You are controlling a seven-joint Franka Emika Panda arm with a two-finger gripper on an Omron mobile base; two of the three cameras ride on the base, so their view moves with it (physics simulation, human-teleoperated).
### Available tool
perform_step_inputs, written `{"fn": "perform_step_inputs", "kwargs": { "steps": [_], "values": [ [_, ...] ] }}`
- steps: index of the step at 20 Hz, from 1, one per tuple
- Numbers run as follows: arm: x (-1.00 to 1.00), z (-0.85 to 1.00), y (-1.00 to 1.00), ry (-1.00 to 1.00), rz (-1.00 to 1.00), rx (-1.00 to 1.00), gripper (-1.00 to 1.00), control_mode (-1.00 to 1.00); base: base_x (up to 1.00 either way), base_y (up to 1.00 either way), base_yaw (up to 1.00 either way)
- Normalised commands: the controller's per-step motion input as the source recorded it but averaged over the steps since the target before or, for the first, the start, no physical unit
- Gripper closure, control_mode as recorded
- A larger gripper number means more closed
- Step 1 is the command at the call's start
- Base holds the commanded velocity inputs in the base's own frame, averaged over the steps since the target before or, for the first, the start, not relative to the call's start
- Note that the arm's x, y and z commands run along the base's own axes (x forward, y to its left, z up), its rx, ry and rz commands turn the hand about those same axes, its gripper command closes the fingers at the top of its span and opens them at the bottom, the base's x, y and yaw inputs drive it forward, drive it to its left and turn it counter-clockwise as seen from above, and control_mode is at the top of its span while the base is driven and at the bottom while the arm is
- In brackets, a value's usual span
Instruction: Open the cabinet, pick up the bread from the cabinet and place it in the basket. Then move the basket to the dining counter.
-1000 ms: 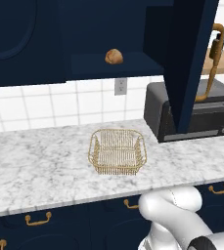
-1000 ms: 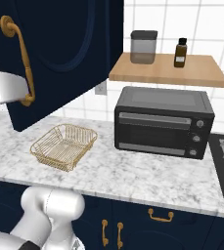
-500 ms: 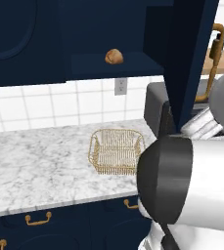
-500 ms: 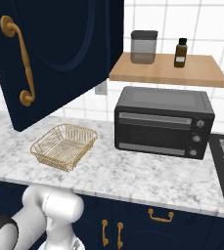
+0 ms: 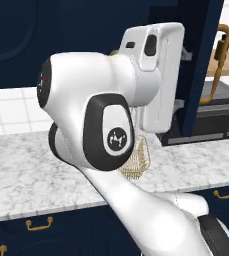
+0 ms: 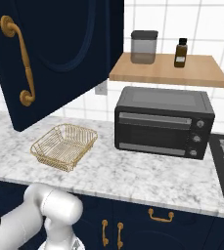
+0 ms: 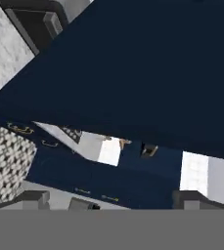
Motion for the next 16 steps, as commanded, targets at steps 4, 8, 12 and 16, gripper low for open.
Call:
{"fn": "perform_step_inputs", "kwargs": {
  "steps": [4,8,12,16],
  "values": [
    [1.00,-0.38,-0.05,0.26,-0.25,-0.31,-1.00,-1.00,0.00,0.00,0.00],
    [0.98,-0.36,-0.31,0.05,-0.09,-0.01,-1.00,-1.00,0.00,0.00,0.00],
    [1.00,-0.06,-0.29,0.04,0.00,0.03,-1.00,-1.00,0.00,0.00,0.00],
    [0.39,0.00,-0.73,0.03,0.00,0.10,-1.00,-1.00,0.00,0.00,0.00]
  ]
}}
